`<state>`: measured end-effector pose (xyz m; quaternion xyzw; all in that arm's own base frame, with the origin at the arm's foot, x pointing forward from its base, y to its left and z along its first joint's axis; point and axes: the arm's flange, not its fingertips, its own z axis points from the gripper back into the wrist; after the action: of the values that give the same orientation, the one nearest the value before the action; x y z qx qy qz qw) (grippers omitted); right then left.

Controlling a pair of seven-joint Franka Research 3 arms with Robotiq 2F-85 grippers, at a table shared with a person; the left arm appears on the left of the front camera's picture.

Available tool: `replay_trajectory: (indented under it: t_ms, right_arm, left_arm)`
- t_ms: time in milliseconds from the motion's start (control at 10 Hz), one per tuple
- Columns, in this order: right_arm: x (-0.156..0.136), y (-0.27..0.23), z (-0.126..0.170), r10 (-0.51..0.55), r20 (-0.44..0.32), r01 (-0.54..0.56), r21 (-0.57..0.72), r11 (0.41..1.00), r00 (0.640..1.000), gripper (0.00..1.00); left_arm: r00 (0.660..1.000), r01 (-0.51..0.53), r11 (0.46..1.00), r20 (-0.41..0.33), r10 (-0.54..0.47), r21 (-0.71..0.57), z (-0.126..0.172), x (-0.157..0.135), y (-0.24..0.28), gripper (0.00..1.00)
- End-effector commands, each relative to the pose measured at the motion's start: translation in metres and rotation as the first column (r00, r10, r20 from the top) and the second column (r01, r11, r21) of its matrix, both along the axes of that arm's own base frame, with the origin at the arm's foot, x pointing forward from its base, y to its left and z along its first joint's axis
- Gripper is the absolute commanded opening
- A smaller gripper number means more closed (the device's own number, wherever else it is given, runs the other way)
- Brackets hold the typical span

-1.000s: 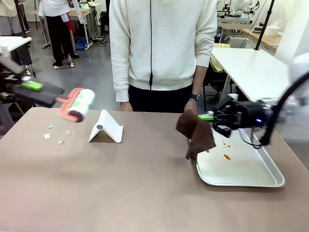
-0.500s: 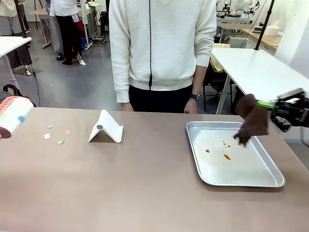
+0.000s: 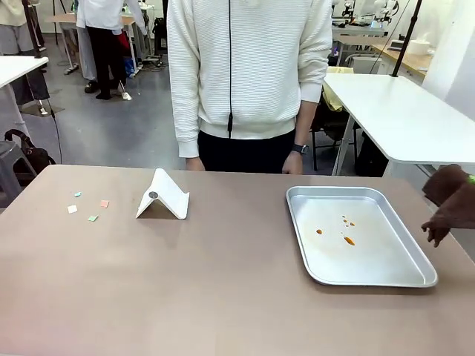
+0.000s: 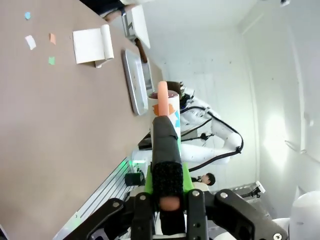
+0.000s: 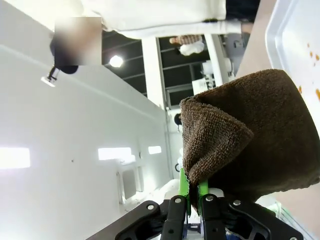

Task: Clean the surface of the table.
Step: Hold the Lint Roller with your left hand and the towel with your right hand, then if a person points to the right, clean the right side of the table with your right hand, and if they point to the left, clean the left side with your left hand.

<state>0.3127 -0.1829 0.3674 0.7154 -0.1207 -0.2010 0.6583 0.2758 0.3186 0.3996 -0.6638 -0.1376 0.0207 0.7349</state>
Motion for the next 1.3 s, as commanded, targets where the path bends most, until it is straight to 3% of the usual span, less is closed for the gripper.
replay_trajectory:
  t_ms: [0,100,200,300,1200]
  right_arm:
    - [0.008,-0.01,-0.012,-0.021,0.091,0.02,0.013,1.0,0.996,0.0]
    - [0.01,-0.007,-0.016,-0.029,0.094,0.029,0.001,1.0,0.995,0.0]
    - [0.001,-0.009,-0.009,-0.019,0.026,0.019,0.002,1.0,0.999,0.0]
    - [0.001,-0.009,-0.009,-0.019,0.026,0.019,0.002,1.0,0.999,0.0]
    - [0.001,-0.009,-0.009,-0.019,0.026,0.019,0.002,1.0,0.999,0.0]
  left_arm:
    - [1.0,-0.009,0.998,0.018,0.01,-0.062,-0.008,0.01,0.004,0.0]
    - [1.0,-0.026,0.998,-0.019,0.025,-0.057,-0.009,0.018,-0.002,0.0]
    - [0.998,-0.02,0.999,-0.054,0.019,-0.036,-0.009,0.028,-0.007,0.0]
    - [1.0,-0.026,0.999,-0.018,0.025,-0.044,-0.018,0.005,0.003,0.0]
    - [1.0,-0.026,0.999,-0.018,0.025,-0.044,-0.018,0.005,0.003,0.0]
